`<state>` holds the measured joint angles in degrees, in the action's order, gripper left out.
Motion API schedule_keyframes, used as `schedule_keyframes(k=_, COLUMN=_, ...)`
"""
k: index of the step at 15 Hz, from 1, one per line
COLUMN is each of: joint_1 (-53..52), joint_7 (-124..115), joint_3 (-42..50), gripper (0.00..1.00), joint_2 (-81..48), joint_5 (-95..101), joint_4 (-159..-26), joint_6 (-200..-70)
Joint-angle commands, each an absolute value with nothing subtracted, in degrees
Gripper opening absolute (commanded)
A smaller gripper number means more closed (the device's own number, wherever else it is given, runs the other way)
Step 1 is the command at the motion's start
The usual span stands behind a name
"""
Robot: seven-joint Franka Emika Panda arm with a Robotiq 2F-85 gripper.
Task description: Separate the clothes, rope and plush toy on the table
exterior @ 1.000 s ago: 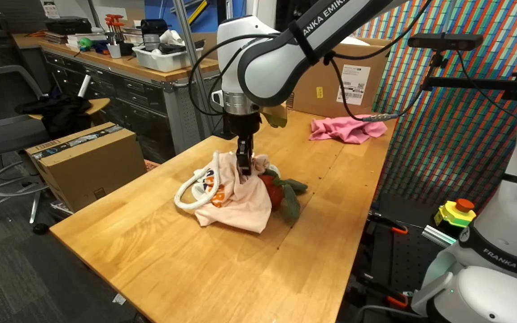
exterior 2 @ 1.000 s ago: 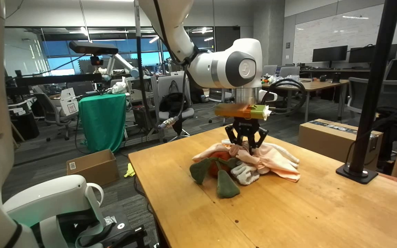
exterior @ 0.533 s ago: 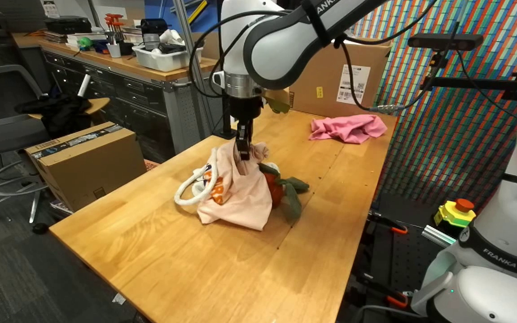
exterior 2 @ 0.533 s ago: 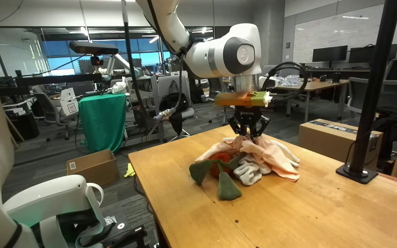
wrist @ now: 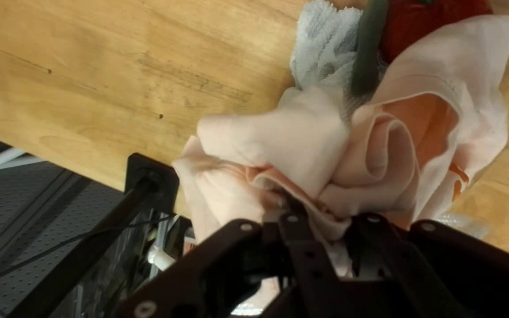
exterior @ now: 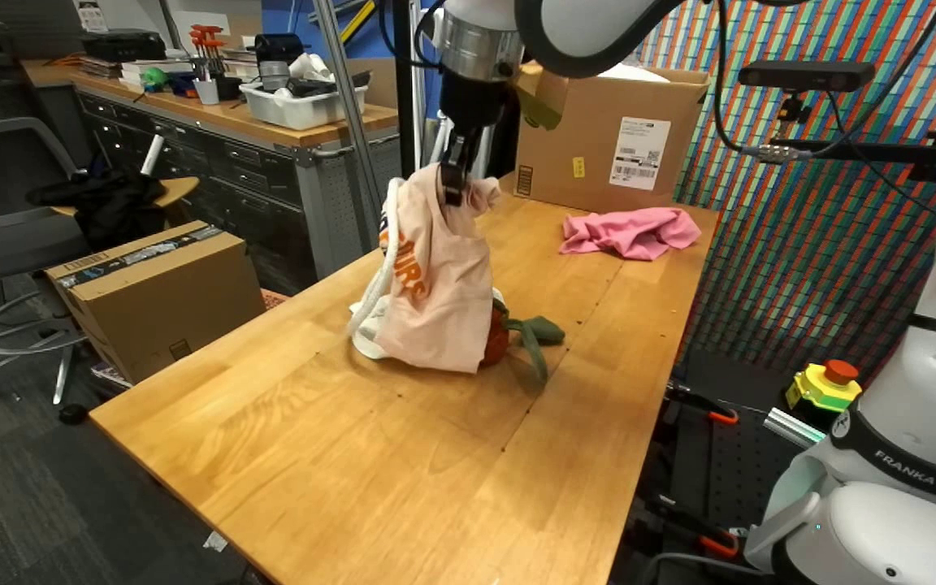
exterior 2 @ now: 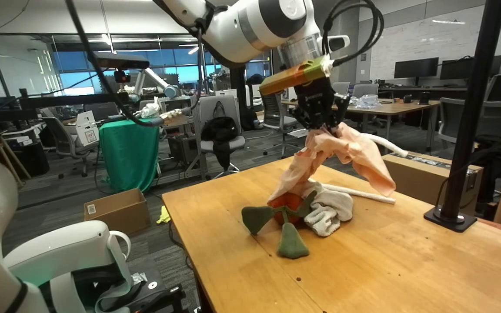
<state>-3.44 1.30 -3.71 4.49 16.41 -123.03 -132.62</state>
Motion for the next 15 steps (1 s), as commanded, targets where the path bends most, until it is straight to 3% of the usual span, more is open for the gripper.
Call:
schedule_keyframes(k=1, joint_1=-2.6, joint_7=-4.6, joint_3=-4.2, gripper=0.07, joint_2=12.6, joint_5=21.0, joint_4=-126.9, joint_6=-134.6)
schedule_keyframes(k=9, joint_1=0.2, joint_7=-12.3, joint_3=-6.0, gripper=0.07, joint_2=21.5, joint_5=24.6, joint_4=-127.5, joint_6=-132.5)
schedule_keyframes(k=15, joint_1=-0.3, joint_7=-9.8, joint_3=-8.9, gripper=0.08, joint_2=21.1, joint_5=22.6, joint_4=-122.3, joint_6=-104.1)
